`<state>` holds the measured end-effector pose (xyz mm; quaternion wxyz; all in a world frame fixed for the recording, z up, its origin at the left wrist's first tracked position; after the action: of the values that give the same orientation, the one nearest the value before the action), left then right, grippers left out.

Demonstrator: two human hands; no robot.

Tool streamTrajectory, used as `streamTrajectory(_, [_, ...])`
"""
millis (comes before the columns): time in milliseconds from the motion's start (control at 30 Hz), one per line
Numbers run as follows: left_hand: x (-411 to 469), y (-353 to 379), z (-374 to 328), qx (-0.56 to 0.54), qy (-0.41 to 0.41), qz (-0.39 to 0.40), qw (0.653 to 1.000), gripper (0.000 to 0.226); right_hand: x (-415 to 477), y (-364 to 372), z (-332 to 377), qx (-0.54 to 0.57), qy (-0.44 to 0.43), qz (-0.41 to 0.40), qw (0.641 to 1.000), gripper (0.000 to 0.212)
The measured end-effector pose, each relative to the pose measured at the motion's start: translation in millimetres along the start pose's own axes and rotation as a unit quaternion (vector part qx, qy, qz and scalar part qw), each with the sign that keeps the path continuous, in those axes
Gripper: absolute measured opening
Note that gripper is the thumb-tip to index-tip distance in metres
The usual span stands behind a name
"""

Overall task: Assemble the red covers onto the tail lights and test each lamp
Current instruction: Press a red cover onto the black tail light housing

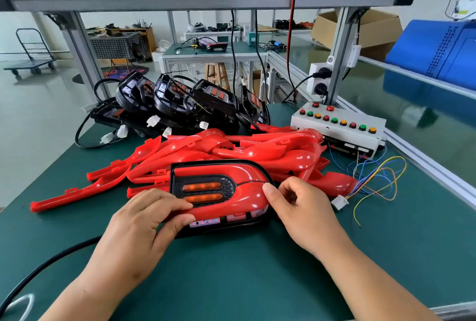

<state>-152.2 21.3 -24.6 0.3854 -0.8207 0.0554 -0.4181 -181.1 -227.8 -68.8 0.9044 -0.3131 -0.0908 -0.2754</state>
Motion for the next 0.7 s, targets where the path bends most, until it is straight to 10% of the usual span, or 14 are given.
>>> streamTrajectory(467, [0,9,-2,0.051,0.022,0.011,0.998,0.037,-4,8,5,-0.056,-0.010,0.038,0.998,0.043])
streamTrajectory(700, [-17,26,40,-0.133,-0.255,0.043,0.957,0.032,-3,12,-1,-0.021,0.065,0.054,0.996,0.042])
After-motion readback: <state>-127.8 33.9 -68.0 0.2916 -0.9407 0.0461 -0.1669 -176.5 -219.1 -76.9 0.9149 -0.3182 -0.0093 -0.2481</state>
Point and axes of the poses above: each hand's wrist, its own x-axis towards the middle knuckle, its own y-axis out of the palm, z = x × y, the point moved 9 cm from there along x, towards the middle knuckle, and after that the axes turned 5 degrees about -z, right-handed, at the moved point
